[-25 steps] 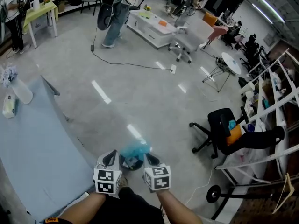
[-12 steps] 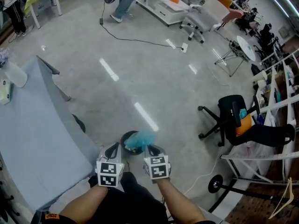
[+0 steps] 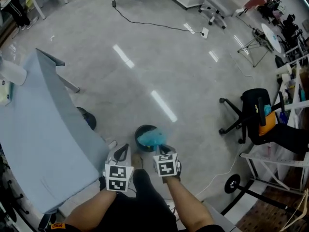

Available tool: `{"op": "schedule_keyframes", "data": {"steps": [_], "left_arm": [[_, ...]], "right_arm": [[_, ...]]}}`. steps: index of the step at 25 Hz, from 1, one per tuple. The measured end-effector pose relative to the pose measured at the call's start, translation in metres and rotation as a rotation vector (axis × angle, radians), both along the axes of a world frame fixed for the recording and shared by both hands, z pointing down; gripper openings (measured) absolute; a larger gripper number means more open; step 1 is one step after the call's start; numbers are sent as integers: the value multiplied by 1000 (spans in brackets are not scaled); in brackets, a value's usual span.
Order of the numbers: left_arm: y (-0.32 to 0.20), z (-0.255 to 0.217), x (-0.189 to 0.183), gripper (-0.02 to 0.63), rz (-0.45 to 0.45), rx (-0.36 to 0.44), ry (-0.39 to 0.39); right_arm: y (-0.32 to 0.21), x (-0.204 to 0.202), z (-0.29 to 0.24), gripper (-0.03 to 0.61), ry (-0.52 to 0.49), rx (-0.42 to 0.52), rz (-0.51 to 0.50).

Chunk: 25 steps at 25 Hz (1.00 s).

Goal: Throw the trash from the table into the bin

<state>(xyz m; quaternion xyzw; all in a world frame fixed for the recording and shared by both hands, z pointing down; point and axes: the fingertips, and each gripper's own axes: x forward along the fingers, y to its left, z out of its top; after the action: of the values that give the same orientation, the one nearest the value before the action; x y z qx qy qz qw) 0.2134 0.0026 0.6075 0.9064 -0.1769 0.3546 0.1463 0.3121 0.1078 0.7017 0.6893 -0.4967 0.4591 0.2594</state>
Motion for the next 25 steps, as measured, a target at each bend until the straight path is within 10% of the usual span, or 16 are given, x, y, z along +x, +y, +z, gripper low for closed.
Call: {"op": "schedule_keyframes", "data": {"steps": [25], "left_arm": [[1,49,5,8,-36,-56,-52]], "right_arm": [[5,0,119,5,-80,-182,-49]]}}
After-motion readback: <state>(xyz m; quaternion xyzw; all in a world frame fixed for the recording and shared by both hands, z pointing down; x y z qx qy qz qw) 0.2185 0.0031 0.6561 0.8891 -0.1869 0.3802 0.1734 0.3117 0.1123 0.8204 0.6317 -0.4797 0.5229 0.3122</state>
